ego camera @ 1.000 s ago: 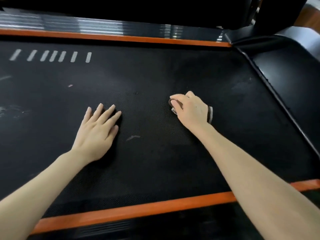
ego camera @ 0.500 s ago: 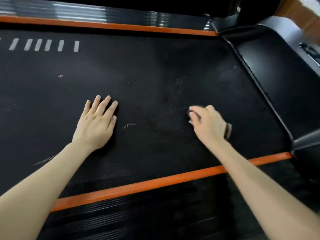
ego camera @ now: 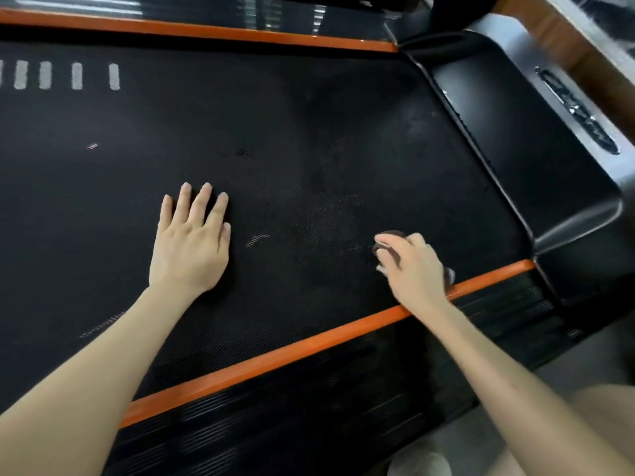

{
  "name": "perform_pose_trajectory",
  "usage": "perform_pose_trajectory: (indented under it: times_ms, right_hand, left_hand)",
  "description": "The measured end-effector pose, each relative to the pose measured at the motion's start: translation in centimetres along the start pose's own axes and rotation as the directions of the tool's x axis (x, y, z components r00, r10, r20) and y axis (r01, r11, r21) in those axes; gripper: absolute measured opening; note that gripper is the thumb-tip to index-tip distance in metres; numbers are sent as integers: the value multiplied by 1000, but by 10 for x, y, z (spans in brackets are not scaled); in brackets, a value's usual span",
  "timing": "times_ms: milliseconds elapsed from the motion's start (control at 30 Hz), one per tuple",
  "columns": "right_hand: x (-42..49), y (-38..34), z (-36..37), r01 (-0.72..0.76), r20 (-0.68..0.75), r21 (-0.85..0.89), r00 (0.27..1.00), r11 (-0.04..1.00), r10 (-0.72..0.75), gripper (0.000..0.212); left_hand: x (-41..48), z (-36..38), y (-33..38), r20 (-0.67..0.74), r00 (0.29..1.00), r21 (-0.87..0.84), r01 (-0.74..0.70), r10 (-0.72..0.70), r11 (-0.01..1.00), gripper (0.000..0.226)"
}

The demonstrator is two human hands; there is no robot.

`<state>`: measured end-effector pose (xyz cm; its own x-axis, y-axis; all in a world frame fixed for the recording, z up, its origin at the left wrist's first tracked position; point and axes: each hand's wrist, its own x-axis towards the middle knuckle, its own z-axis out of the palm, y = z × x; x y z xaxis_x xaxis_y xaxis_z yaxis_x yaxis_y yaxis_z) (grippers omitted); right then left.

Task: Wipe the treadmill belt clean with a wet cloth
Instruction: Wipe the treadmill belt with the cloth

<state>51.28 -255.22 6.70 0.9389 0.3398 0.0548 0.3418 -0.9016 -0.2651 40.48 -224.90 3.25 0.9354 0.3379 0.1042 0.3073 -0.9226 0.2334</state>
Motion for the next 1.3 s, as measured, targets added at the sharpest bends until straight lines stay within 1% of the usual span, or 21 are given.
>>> perform_pose_trajectory:
  times_ms: [33,67,167,267,300,333,400,433,500,533,567,667,733,800,833,900,967,1067,1133,1200,1300]
  right_hand:
    - [-8,-22,6,50,14,33,999,998,-50,32]
    - [-18,-50,12,150,50,63,987,987,-154,36]
    - [-41,-111,24,452,162,138,867,881,-470,38]
    - [-15,-110,24,618,125,68,773,783,-622,35]
    - [1,-104,26,612,96,33,785,791,-612,34]
    - [20,-96,29,554,51,0,832,833,-553,33]
    - [64,-82,31,336,-22,-19,942,942,-336,28]
    - [80,-79,33,227,-40,-7,973,974,-228,27]
    - [89,-82,36,138,-38,12,990,990,-138,27]
    - [80,-86,37,147,-37,23,989,989,-146,27]
    - [62,-92,38,216,-34,21,976,976,-215,28]
    - [-4,-104,35,522,52,98,848,847,-528,34]
    - [3,-103,30,628,76,126,766,768,-639,35]
    - [39,-110,35,681,63,67,727,729,-684,34]
    - [63,-116,41,669,24,42,742,742,-670,34]
    - [114,-129,52,575,-42,14,818,818,-574,32]
    - [155,-139,63,498,-33,-1,867,867,-498,28]
    - [191,-142,73,491,-66,-36,868,870,-493,28]
    - [204,-141,75,504,-87,-56,858,862,-507,29]
    - [211,-141,75,512,-119,-68,848,856,-517,35]
    - [202,-141,73,532,-156,-40,833,846,-531,45]
  left_hand:
    - [0,-1,1,0,1000,-2,0,0,1000,57]
    - [0,-2,1,-1,1000,-3,1,-1,1000,55]
    - [-1,-4,1,10,1000,-9,-15,15,1000,48]
    - [-2,-4,-1,2,1000,-14,-22,22,1000,49]
    - [-2,-4,-2,-1,1000,-15,-17,17,1000,52]
    - [-2,-3,-2,1,1000,-18,-15,15,1000,55]
    - [-2,-2,-2,13,1000,-19,-19,19,1000,61]
    - [-2,-1,-3,17,1000,-14,-19,19,1000,62]
    - [-1,-1,-3,15,1000,-16,-12,13,1000,64]
    - [-1,-2,-3,21,1000,-21,-13,13,1000,64]
    - [-2,-3,-2,29,999,-24,-12,13,1000,63]
    - [1,-6,-3,23,1000,-29,1,0,1000,59]
    - [6,-10,-5,3,1000,-46,11,-11,999,57]
    - [14,-14,-10,-8,1000,-33,26,-26,999,55]
    - [19,-17,-14,-6,999,-21,37,-38,999,53]
    - [32,-20,-22,8,998,3,58,-58,998,48]
    - [46,-20,-31,22,998,36,64,-65,997,48]
    - [70,-19,-43,21,999,84,41,-43,996,50]
    - [87,-18,-51,28,1000,107,5,-8,994,62]
    - [101,-15,-57,62,998,111,-21,14,994,76]
    - [109,-9,-59,87,996,107,-5,-5,994,78]
